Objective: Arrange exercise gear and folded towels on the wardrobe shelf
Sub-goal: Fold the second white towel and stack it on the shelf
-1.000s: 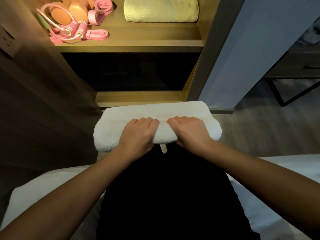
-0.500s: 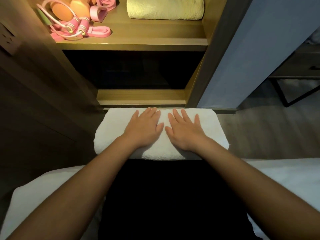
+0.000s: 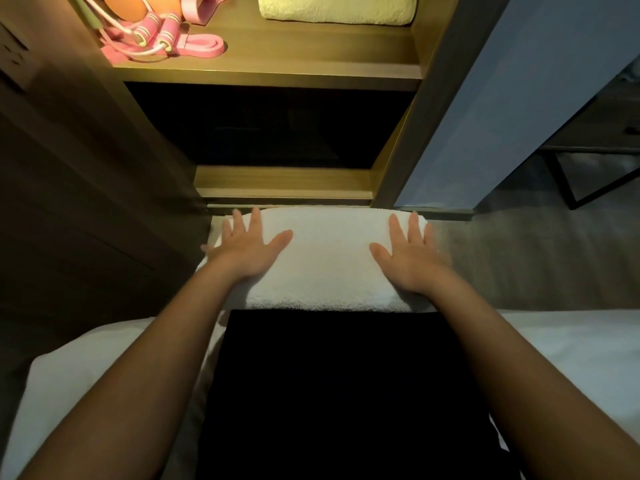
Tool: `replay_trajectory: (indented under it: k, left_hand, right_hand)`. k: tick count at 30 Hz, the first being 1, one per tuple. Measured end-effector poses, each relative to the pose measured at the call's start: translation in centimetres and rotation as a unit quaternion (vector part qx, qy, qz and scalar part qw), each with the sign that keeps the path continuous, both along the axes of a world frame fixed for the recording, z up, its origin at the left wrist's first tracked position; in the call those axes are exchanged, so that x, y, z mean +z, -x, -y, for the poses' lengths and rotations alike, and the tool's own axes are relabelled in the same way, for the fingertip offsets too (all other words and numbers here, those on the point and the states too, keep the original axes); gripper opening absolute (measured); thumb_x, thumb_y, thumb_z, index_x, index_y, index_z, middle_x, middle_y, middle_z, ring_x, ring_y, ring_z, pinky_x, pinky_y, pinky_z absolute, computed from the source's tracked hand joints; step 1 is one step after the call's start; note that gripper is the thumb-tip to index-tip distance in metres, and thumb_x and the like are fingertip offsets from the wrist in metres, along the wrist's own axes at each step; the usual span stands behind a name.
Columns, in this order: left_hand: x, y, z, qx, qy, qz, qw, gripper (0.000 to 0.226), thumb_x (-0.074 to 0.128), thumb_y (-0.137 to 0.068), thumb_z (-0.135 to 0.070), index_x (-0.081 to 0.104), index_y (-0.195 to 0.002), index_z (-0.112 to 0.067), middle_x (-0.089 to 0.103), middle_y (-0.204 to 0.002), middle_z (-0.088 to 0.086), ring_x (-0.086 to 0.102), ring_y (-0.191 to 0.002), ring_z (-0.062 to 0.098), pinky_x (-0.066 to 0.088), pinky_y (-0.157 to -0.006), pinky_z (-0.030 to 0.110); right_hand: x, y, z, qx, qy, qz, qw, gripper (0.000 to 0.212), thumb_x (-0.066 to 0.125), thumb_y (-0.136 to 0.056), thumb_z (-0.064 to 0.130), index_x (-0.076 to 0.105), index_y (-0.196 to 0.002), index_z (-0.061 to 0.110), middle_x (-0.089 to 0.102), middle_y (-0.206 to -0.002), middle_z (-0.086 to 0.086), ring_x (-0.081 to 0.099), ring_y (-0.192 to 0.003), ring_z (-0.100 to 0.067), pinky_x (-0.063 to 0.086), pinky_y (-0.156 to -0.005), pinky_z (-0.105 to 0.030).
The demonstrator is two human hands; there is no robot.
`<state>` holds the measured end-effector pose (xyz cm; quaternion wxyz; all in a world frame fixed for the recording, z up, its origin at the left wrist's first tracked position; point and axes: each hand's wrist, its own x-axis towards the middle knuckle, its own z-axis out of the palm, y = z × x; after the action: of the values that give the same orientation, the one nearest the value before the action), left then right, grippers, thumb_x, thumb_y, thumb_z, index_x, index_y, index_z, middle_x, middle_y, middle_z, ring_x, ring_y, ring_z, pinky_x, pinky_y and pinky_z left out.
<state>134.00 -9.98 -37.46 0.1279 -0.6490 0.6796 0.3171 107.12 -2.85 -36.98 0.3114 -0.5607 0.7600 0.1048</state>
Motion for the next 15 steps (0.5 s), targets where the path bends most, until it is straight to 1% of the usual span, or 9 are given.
replay_trajectory:
  k: [2, 3, 5, 7, 10, 11, 13, 14, 15]
  left_hand:
    - [0.1, -1.7, 0.3, 0.089, -0.058, -0.045, 0.993, 0.107, 0.021, -0.073, -0.09, -0.011, -0.153, -0.027, -0.014, -0.162, 0.005, -0.003, -0.148, 0.036, 0.009, -0.115, 0.062]
    - [0.2, -2.5, 0.6, 0.135, -0.092, -0.073, 0.984, 0.108, 0.025, -0.073, -0.089, -0.003, -0.155, -0.023, -0.004, -0.163, 0.008, 0.007, -0.148, 0.038, 0.013, -0.116, 0.058]
    - [0.3, -4.0, 1.6, 0.208, -0.179, -0.137, 0.952, 0.097, 0.031, -0.079, -0.084, 0.033, -0.147, -0.014, 0.034, -0.152, 0.015, 0.035, -0.137, 0.038, 0.024, -0.114, 0.052]
    - [0.8, -5.2, 2.3, 0.258, -0.255, -0.204, 0.909, 0.081, 0.038, -0.083, -0.077, 0.054, -0.128, -0.012, 0.061, -0.125, 0.016, 0.058, -0.115, 0.036, 0.038, -0.107, 0.047]
    - [1.0, -5.8, 2.9, 0.306, -0.264, -0.242, 0.882, 0.066, 0.05, -0.084, -0.069, 0.061, -0.116, -0.012, 0.073, -0.098, 0.015, 0.069, -0.092, 0.032, 0.049, -0.091, 0.041]
    - [1.0, -5.7, 3.0, 0.323, -0.262, -0.253, 0.874, 0.06, 0.052, -0.086, -0.065, 0.061, -0.112, -0.012, 0.075, -0.089, 0.014, 0.07, -0.084, 0.03, 0.051, -0.083, 0.039]
    - [1.3, -5.5, 2.9, 0.351, -0.262, -0.282, 0.853, 0.048, 0.054, -0.089, -0.056, 0.06, -0.108, -0.012, 0.075, -0.08, 0.013, 0.071, -0.075, 0.029, 0.049, -0.073, 0.039]
    - [1.5, -5.4, 2.8, 0.362, -0.263, -0.3, 0.842, 0.045, 0.056, -0.089, -0.053, 0.061, -0.107, -0.012, 0.075, -0.08, 0.013, 0.072, -0.073, 0.029, 0.048, -0.072, 0.039]
    - [1.7, -5.5, 2.8, 0.371, -0.259, -0.318, 0.833, 0.042, 0.058, -0.089, -0.05, 0.061, -0.107, -0.012, 0.075, -0.082, 0.013, 0.073, -0.072, 0.029, 0.049, -0.071, 0.04]
  right_hand:
    - [0.2, 0.7, 0.1, -0.067, 0.002, 0.047, 0.997, 0.08, 0.023, -0.095, 0.067, -0.014, -0.153, 0.027, -0.025, -0.16, -0.004, -0.002, -0.149, -0.037, 0.013, -0.117, -0.052]
    - [0.2, 1.1, 0.2, -0.111, 0.009, 0.081, 0.99, 0.082, 0.028, -0.096, 0.065, -0.011, -0.154, 0.023, -0.015, -0.162, -0.007, 0.009, -0.148, -0.037, 0.019, -0.116, -0.047]
    - [0.3, 2.5, 0.4, -0.22, 0.013, 0.16, 0.962, 0.08, 0.036, -0.096, 0.062, 0.011, -0.154, 0.013, 0.021, -0.159, -0.014, 0.032, -0.139, -0.035, 0.03, -0.107, -0.037]
    - [0.5, 3.9, 0.5, -0.303, -0.039, 0.22, 0.926, 0.075, 0.035, -0.093, 0.068, 0.039, -0.143, 0.013, 0.047, -0.142, -0.016, 0.048, -0.125, -0.036, 0.039, -0.105, -0.042]
    - [0.6, 5.4, 0.5, -0.355, -0.081, 0.258, 0.895, 0.072, 0.038, -0.088, 0.074, 0.053, -0.128, 0.016, 0.061, -0.123, -0.015, 0.059, -0.111, -0.037, 0.047, -0.1, -0.05]
    - [0.5, 5.6, 0.6, -0.375, -0.071, 0.286, 0.879, 0.066, 0.041, -0.09, 0.07, 0.055, -0.125, 0.016, 0.065, -0.116, -0.014, 0.063, -0.105, -0.035, 0.051, -0.095, -0.048]
    - [0.7, 5.5, 0.7, -0.401, -0.053, 0.338, 0.85, 0.052, 0.045, -0.094, 0.061, 0.06, -0.114, 0.016, 0.074, -0.094, -0.01, 0.071, -0.083, -0.028, 0.057, -0.07, -0.038]
    - [0.8, 5.5, 0.8, -0.401, -0.049, 0.352, 0.844, 0.047, 0.046, -0.094, 0.059, 0.06, -0.109, 0.017, 0.075, -0.087, -0.008, 0.072, -0.074, -0.025, 0.056, -0.061, -0.033]
    - [0.9, 5.6, 0.9, -0.396, -0.047, 0.355, 0.846, 0.046, 0.048, -0.093, 0.059, 0.06, -0.108, 0.017, 0.075, -0.091, -0.007, 0.072, -0.075, -0.024, 0.054, -0.061, -0.032]
